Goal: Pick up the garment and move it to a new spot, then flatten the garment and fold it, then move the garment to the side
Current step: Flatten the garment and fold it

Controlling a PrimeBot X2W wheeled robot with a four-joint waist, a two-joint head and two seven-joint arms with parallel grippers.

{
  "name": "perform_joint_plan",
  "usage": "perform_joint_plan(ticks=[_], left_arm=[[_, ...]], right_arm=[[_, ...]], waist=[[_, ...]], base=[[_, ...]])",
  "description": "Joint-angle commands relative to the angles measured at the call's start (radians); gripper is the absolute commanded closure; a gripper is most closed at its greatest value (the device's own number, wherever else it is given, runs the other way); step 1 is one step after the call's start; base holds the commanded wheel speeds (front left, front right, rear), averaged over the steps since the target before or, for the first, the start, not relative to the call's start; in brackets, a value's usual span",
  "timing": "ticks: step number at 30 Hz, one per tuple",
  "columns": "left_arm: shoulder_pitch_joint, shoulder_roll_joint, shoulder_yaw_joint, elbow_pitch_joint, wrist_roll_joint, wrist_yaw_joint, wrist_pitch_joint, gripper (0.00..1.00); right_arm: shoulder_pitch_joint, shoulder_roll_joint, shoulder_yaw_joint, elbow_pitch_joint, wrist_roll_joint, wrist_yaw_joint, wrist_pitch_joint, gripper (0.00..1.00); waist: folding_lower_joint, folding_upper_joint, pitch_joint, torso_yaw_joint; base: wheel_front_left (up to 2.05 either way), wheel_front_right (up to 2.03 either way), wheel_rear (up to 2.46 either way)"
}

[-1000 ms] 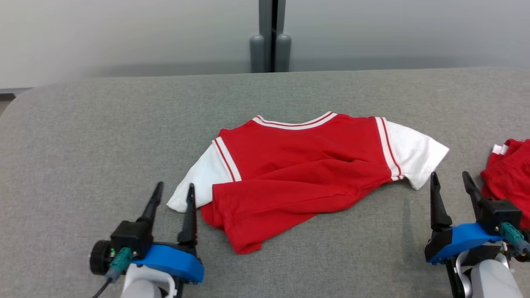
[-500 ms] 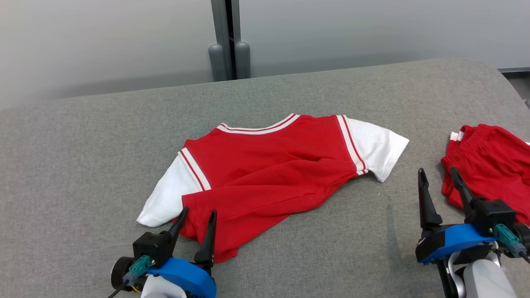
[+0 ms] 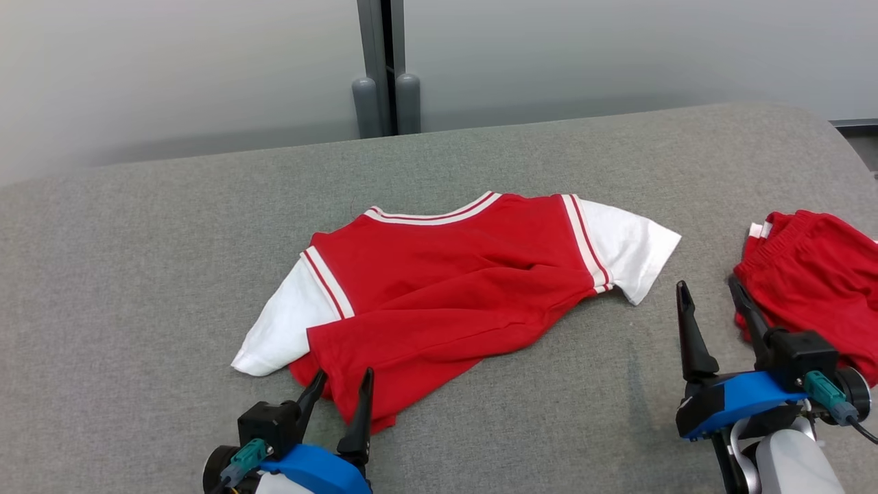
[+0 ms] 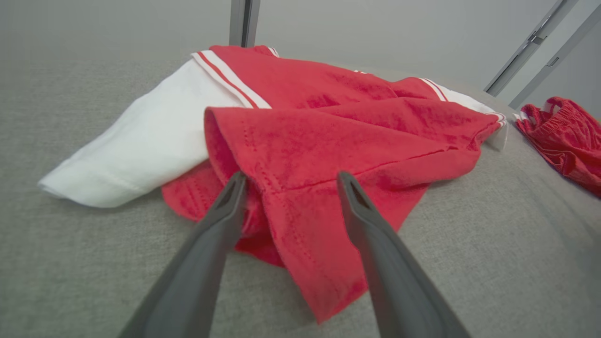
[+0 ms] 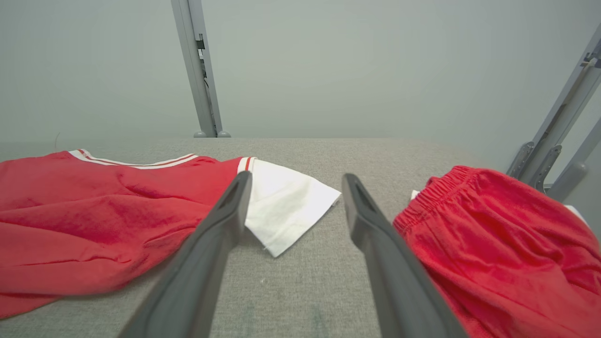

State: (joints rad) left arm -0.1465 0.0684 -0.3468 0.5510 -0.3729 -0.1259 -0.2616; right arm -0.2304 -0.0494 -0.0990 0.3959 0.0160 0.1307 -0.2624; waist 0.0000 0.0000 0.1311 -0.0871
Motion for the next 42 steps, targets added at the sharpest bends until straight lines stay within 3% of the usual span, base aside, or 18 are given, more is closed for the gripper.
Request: perform_joint_plan(ticks=[1,5,6,8,21,33,34,35,36,42], left_arm=[[-0.015,0.003,-0.007,-0.007,-0.011,-0.008,-0.005,0.0],[-0.018,0.014,-0.022,-0.012,-0.031,-0.006,-0.005,0.02],[-0.02,0.018,-0.025,-0.009,-0.036,-0.006,-0.005,0.56],[-0.021,0.019,-0.022,-0.001,-0.043,-0.006,-0.005,1.0],[0.019,0.054,0.152,-0.026,0.055,0.038,-0.005,1.0],[0.044,0.071,0.281,-0.019,0.124,0.053,-0.005,1.0],[0.044,0.07,0.277,-0.025,0.135,0.047,-0.005,0.79],[0.045,0.068,0.276,-0.03,0.146,0.045,-0.005,0.14],[0.046,0.063,0.281,-0.041,0.153,0.045,-0.005,0.0],[0.077,0.037,0.303,-0.114,0.223,0.079,-0.005,0.0]], right_arm=[[-0.011,-0.003,0.002,-0.001,0.003,0.0,-0.003,0.0],[-0.011,-0.002,0.005,-0.003,0.003,0.0,-0.003,0.0],[-0.009,-0.002,0.003,-0.001,0.002,0.0,-0.003,0.0],[-0.007,-0.002,0.001,0.001,0.0,0.0,-0.003,0.0],[0.043,-0.003,0.002,0.027,0.027,0.0,-0.003,0.0],[0.072,-0.002,0.078,0.013,0.104,0.0,-0.003,0.0],[0.073,-0.003,0.087,0.008,0.117,0.0,-0.003,0.0],[0.073,-0.003,0.092,0.001,0.125,0.0,-0.003,0.0],[0.072,-0.003,0.099,-0.006,0.132,0.0,-0.003,0.0],[0.086,-0.002,0.139,-0.02,0.158,0.0,-0.003,0.0]], waist=[[0.0,0.0,0.0,-0.005],[0.0,0.0,0.002,-0.014],[0.0,0.0,0.001,-0.015],[0.0,0.0,0.0,-0.017],[0.0,0.0,-0.056,0.021],[0.0,0.0,-0.093,0.028],[0.0,0.0,-0.093,0.028],[0.0,0.0,-0.094,0.027],[0.0,0.0,-0.095,0.027],[0.0,0.0,-0.108,0.026]], base=[[0.0,0.0,0.0],[0.0,0.0,0.0],[0.0,0.0,0.0],[0.0,0.0,0.0],[0.0,0.0,0.0],[0.0,0.0,0.0],[0.0,0.0,0.0],[0.0,0.0,0.0],[0.0,0.0,0.0],[0.0,0.0,0.0]])
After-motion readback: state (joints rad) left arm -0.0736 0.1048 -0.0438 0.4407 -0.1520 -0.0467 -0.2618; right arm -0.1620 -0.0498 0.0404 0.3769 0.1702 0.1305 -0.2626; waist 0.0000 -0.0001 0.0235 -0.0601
